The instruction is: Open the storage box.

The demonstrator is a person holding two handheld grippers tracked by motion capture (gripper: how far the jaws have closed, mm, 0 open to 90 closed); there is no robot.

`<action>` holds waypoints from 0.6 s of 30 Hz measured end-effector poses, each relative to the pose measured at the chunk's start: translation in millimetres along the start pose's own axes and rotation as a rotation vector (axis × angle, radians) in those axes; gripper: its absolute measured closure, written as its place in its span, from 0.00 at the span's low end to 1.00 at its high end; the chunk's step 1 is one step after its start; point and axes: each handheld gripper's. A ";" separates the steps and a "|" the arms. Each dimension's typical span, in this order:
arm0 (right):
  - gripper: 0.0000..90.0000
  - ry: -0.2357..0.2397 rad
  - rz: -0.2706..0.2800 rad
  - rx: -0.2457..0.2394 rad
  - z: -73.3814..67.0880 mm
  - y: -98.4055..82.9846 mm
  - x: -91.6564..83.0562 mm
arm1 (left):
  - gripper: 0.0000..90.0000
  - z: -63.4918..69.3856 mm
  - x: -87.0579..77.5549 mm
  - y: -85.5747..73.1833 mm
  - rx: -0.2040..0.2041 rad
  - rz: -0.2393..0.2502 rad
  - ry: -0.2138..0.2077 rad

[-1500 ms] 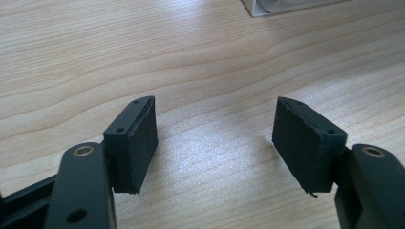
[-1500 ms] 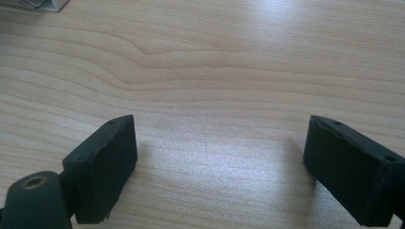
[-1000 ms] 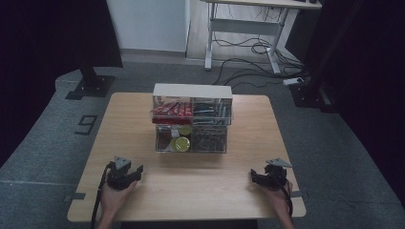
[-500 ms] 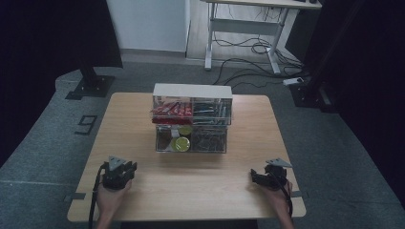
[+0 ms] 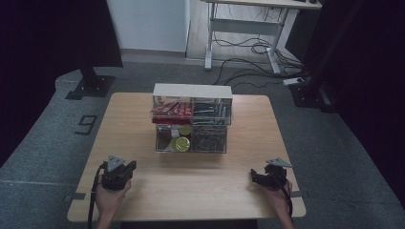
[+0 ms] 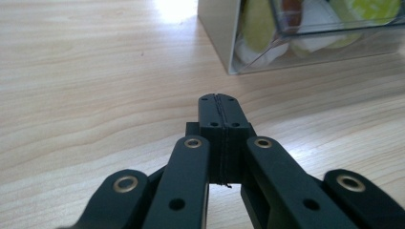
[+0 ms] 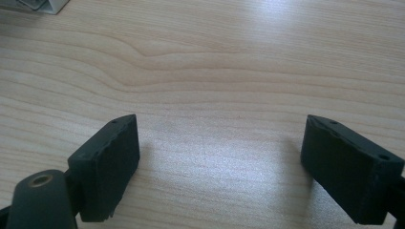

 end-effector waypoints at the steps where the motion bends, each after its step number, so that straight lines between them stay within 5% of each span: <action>1: 0.15 0.000 0.000 0.000 0.0 0.0 -0.1 | 1.00 2.3 -2.3 2.1 0.005 0.006 -0.002; 18: 0.15 -0.005 -0.001 0.003 0.4 -0.2 -0.2 | 1.00 10.2 -15.3 17.8 0.002 0.032 -0.047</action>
Point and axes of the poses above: each handheld gripper's, and its own axes: x roughly forward along the jaws, y roughly out of its top, z roughly to its right, and after that the axes turned 9 degrees about -x, right-handed
